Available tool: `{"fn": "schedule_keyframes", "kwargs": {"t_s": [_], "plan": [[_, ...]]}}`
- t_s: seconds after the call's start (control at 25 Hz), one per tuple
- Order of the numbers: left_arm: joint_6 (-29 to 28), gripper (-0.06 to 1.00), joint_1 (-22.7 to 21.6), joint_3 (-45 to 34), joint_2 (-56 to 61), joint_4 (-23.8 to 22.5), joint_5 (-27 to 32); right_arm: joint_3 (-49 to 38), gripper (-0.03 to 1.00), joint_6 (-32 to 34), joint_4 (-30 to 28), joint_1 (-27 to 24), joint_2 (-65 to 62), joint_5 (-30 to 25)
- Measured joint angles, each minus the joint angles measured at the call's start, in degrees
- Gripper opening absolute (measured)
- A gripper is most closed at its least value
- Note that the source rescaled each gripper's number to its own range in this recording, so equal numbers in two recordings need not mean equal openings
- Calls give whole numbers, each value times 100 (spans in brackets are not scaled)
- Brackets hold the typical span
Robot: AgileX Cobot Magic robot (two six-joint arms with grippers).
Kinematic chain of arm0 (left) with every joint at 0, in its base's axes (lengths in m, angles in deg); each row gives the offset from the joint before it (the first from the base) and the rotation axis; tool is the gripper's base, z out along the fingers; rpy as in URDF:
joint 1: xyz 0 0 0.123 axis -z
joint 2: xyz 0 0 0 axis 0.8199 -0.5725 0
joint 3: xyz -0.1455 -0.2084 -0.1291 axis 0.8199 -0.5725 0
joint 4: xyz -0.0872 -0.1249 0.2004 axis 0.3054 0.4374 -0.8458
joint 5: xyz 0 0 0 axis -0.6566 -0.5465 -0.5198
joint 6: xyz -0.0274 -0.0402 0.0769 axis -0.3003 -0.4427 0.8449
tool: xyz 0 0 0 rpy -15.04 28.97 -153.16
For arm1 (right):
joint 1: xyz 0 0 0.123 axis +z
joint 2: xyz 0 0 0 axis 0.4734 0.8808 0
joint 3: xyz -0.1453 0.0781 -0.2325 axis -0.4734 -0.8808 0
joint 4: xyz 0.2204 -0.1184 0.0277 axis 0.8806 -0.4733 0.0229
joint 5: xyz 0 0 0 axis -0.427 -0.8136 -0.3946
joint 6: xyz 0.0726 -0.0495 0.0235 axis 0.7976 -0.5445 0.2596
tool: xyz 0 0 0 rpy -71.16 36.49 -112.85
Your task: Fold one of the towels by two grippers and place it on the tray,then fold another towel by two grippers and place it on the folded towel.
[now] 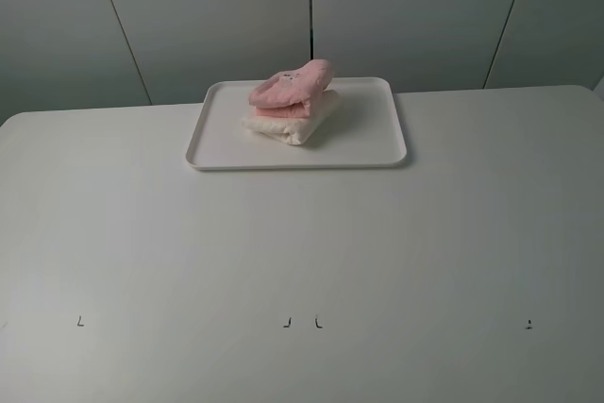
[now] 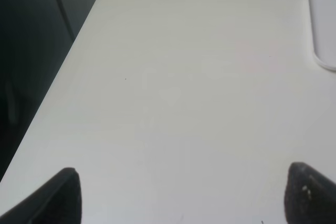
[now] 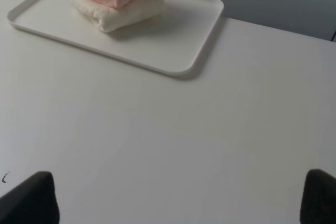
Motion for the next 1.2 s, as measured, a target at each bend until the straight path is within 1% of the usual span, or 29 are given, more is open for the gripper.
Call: {"fn": "schedule_keyframes", "kwargs": {"t_s": [0.4, 0.72, 0.92, 1.2], "plan": [[10, 99, 0, 0, 0, 37, 0, 0, 100, -12, 36, 50, 0, 0], [21, 99, 0, 0, 0, 37, 0, 0, 100, -179, 191, 50, 0, 0], [21, 99, 0, 0, 0, 37, 0, 0, 100, -187, 168, -307, 0, -11], [21, 99, 0, 0, 0, 37, 0, 0, 100, -187, 156, -362, 0, -11]]}}
